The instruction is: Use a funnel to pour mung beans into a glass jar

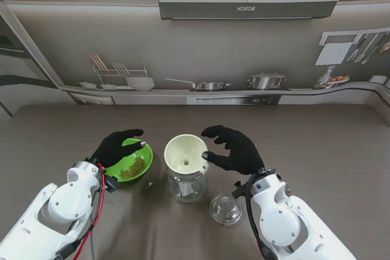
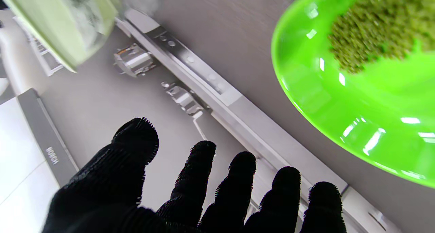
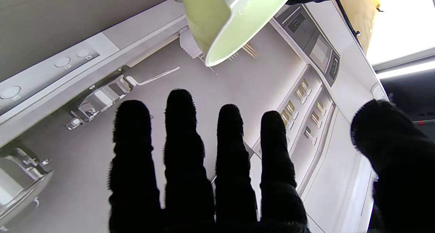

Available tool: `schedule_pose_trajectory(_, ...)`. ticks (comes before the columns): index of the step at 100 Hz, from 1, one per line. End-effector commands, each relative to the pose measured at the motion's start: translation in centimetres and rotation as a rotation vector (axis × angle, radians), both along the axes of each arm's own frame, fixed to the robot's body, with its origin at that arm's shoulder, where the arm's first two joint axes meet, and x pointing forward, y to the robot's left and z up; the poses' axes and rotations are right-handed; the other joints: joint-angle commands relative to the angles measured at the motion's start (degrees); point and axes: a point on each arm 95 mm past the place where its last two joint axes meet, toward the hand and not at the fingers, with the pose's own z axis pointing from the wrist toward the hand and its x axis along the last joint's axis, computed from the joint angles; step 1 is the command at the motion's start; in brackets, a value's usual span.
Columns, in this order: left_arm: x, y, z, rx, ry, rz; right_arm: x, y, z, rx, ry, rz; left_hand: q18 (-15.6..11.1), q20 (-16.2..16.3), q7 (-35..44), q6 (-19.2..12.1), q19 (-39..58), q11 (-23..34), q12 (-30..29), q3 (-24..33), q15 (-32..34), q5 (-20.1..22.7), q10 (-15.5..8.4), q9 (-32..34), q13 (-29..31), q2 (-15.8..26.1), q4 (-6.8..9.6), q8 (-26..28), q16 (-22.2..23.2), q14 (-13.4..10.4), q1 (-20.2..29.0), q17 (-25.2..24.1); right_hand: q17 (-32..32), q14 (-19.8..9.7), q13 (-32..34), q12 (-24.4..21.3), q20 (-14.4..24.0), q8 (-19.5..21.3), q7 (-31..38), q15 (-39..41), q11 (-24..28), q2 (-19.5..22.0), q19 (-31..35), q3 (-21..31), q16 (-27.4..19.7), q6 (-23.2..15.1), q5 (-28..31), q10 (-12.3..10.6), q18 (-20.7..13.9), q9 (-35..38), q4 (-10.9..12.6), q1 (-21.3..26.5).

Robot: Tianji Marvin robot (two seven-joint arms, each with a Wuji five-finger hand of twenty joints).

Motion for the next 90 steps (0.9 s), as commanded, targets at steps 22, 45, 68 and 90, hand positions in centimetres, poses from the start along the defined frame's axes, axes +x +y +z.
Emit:
schedule_pose_trajectory(22, 3.3, 2.1, 0.2, 0.139, 0.041, 0.014, -0.6, 0.2, 0.3, -0.048, 0.039, 0.001, -4.54, 0.90, -0.15, -2.65, 0.01, -0.01, 0.44, 7.46, -0.04, -0.52, -3.39, -1.63, -0.89, -4.01, 1.49, 0.04, 0.33, -2.50, 3.75, 0.79, -1.20, 0.01, -1.35, -0.41, -0.69, 1.42, -1.74, -1.12, -0.99, 2.99, -0.08, -2.85, 0.46, 1.04, -1.14, 0.32, 0.33, -3.12, 2.36, -2.56)
schedule_pose_trajectory(45, 5.1, 3.3, 0.3, 0.289, 0.093, -0.063, -0.3, 0.0, 0.2, -0.040, 0.052, -0.008, -7.64, 0.48, -1.56, -6.27, -0.35, -0.09, 0.29, 11.47, 0.13, -4.24, -6.21, -3.92, -2.85, -9.66, 0.79, -0.68, 0.25, -4.72, 3.01, 0.39, -1.08, 0.18, -1.14, -0.47, -0.44, 1.69, -1.84, -0.94, -0.89, 2.98, -0.04, -2.90, 0.54, 1.16, -0.76, 0.43, 0.23, -2.85, 2.60, -2.40)
schedule_pose_trajectory(68, 6.8, 4.1, 0.4, 0.406, 0.132, -0.120, -0.2, 0.0, 0.0, -0.025, 0.063, -0.006, -10.40, -0.27, -2.87, -8.11, -1.06, -0.49, 0.02, 15.13, 0.19, -8.38, -7.82, -7.67, -4.99, -13.02, 0.08, -1.72, 0.05, -7.24, 1.99, -0.52, -0.88, -0.13, -0.90, -0.45, -0.19, 1.90, -1.81, -0.80, -0.74, 2.96, 0.17, -2.61, 0.59, 1.25, -0.49, 0.56, 0.17, -2.58, 2.58, -2.32)
schedule_pose_trajectory(90, 7.9, 4.7, -0.3, 0.453, 0.193, -0.114, -0.1, -0.1, -0.1, -0.018, 0.078, -0.001, -11.35, -0.94, -2.57, -6.56, -1.38, -0.56, -0.11, 16.78, 0.33, -9.44, -7.63, -9.90, -6.01, -13.59, -0.31, -1.64, -0.01, -7.85, 1.09, -0.69, -0.80, -0.08, -0.68, -0.42, -0.03, 2.04, -1.74, -0.62, -0.62, 2.95, 0.30, -2.48, 0.68, 1.40, -0.32, 0.52, 0.12, -2.41, 2.56, -2.29)
